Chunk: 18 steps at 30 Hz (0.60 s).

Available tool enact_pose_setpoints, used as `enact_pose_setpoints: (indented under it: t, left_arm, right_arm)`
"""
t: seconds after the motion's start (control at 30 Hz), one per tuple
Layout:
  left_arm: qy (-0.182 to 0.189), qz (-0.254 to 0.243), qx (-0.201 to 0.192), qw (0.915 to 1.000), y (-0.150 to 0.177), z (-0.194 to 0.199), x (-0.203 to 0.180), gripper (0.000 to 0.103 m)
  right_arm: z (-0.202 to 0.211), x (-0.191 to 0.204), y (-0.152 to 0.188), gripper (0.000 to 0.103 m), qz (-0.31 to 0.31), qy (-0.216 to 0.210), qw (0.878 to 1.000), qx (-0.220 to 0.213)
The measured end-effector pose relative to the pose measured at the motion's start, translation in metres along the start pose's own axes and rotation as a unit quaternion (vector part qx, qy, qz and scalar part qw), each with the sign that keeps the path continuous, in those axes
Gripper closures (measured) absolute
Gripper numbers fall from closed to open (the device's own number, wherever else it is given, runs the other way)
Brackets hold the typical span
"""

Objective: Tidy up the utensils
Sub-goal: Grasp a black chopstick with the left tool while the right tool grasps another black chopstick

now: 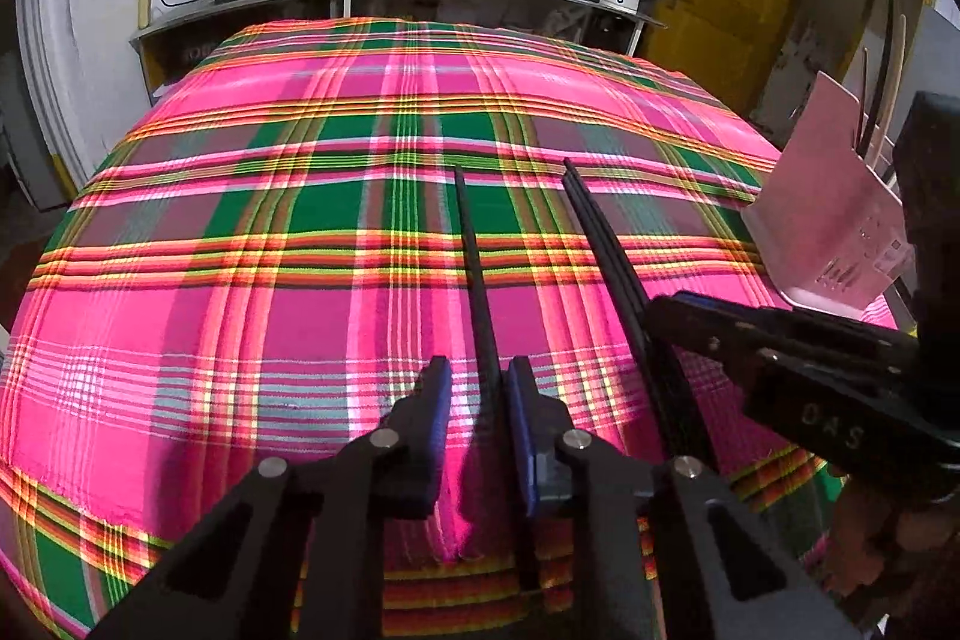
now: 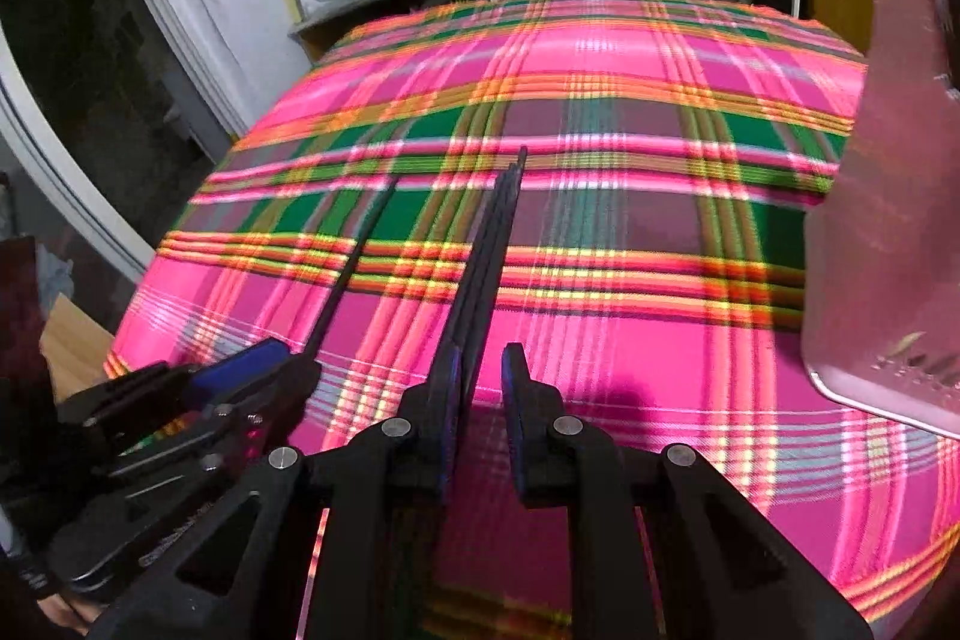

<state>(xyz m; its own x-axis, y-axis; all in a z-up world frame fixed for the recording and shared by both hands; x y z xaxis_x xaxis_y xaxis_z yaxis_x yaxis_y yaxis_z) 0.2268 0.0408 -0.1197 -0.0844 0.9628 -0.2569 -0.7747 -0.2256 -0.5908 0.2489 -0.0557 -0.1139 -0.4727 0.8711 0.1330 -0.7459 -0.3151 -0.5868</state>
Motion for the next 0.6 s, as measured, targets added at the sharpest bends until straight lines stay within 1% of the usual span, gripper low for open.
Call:
enact_pose_setpoints:
  t: [0.27, 0.6]
  left_arm:
    - [0.011, 0.009, 0.008, 0.9999, -0.009, -0.005, 0.002, 0.081]
    - [0.008, -0.002, 0.017, 0.9998, -0.03, -0.021, -0.002, 0.081]
  right_arm:
    - [-0.001, -0.009, -0.002, 0.089, -0.01, 0.008, 1.0, 0.003]
    - [-0.013, -0.01, -0.019, 0.089, 0.012, 0.036, 0.999, 0.019]
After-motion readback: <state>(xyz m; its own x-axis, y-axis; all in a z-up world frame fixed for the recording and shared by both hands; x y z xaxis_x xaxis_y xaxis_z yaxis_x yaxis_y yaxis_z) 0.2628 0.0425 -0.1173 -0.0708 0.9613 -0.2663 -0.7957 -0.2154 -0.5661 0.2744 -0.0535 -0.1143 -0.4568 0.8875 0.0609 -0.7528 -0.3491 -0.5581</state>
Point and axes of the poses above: each gripper's, at about its wrist camera, not at the fingertips, and z roughly against the way its jaws point, x to its left, y to its underside, the point moved 9 cm from there along -z, roughly the way its jaws point, and after that the axes turned 8 degrees about z, right-handed, at the moved point
